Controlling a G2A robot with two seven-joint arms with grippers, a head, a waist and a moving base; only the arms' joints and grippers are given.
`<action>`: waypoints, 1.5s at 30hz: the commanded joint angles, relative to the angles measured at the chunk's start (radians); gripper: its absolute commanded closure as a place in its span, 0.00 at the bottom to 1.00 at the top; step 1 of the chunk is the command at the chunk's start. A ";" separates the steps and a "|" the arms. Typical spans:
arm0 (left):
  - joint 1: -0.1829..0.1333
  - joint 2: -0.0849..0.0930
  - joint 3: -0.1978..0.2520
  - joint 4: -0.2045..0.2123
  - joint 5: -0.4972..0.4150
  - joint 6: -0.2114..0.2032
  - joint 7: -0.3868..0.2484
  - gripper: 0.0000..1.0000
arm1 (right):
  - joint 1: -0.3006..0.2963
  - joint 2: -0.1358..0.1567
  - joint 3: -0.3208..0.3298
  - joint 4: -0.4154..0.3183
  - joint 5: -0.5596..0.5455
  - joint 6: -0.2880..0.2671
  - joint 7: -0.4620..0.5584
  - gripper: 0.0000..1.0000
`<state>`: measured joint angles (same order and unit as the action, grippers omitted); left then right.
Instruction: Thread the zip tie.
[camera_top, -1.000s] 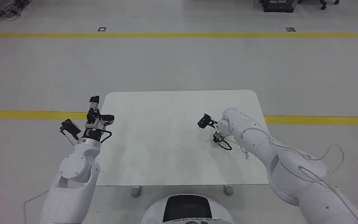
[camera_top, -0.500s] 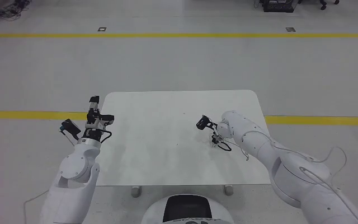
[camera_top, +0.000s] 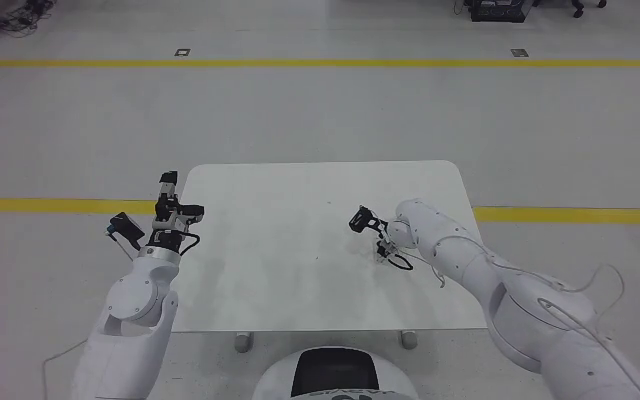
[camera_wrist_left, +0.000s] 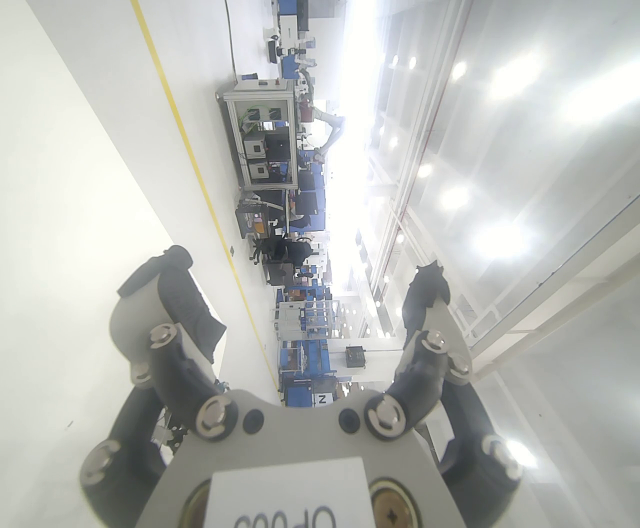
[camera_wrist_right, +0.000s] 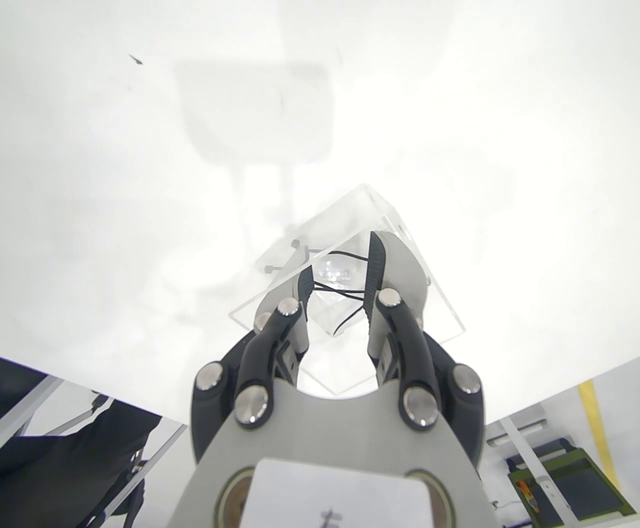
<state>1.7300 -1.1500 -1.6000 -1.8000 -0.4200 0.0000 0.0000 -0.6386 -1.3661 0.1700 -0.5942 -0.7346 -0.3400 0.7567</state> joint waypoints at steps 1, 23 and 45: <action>0.000 0.000 0.000 0.000 0.000 0.000 0.000 0.00 | 0.001 0.002 0.000 -0.005 -0.001 0.000 -0.001 0.73; 0.000 0.000 0.000 0.000 0.000 0.000 0.000 0.00 | 0.013 -0.024 0.000 -0.055 -0.033 0.000 0.032 0.71; 0.000 0.000 0.000 0.000 0.000 0.000 0.000 0.00 | 0.007 -0.042 0.000 0.000 0.008 0.000 0.056 0.70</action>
<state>1.7300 -1.1500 -1.6000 -1.8000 -0.4200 0.0000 0.0000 -0.6307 -1.4071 0.1700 -0.5961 -0.7294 -0.3400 0.8112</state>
